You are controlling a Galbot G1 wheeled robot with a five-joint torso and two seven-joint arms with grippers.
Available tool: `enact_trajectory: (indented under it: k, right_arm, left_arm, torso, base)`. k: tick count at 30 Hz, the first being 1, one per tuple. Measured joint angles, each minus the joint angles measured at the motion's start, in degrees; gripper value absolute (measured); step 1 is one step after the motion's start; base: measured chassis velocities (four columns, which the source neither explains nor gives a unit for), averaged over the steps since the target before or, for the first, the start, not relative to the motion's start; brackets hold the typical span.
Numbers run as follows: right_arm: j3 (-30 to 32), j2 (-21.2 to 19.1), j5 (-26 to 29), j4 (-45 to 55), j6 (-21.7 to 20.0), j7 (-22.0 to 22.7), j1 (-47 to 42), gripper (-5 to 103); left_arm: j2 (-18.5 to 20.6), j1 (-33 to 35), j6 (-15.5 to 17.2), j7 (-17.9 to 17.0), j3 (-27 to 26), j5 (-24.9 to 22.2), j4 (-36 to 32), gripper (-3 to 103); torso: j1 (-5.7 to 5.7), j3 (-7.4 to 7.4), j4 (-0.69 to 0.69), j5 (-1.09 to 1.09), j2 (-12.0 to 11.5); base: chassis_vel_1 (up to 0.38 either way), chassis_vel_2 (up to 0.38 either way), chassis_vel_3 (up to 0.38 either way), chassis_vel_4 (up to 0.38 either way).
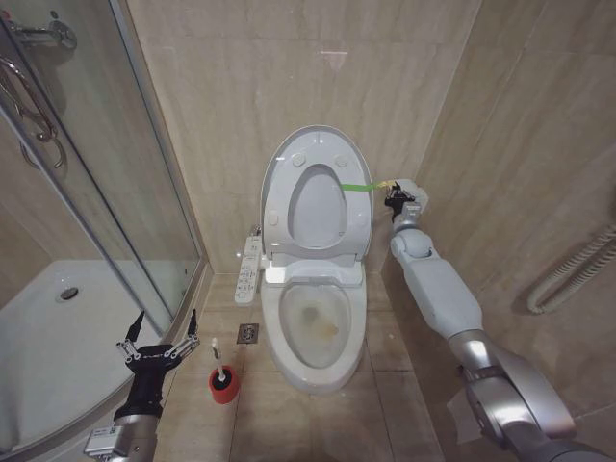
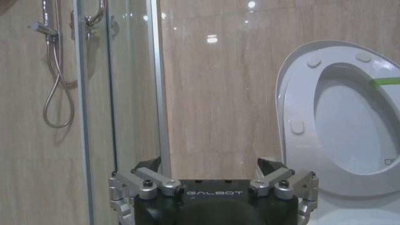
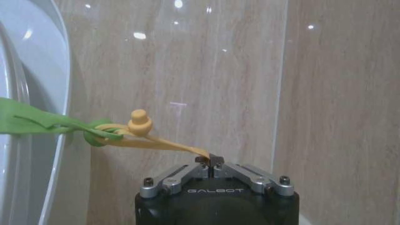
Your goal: Open the toilet lid, clean the toilet bowl with a toilet brush, close the toilet lid, and flush.
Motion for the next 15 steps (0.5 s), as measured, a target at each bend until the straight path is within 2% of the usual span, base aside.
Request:
enact_trajectory:
  k: [15]
  right_arm:
    - [-1.84,0.15,-0.44,-1.58,0.25,0.98,2.5,0]
  left_arm:
    - [0.0,0.0,0.0,0.0,0.0,0.0,0.0,100]
  torso:
    - [0.0,0.0,0.0,0.0,0.0]
  base:
    - [0.0,0.0,0.0,0.0]
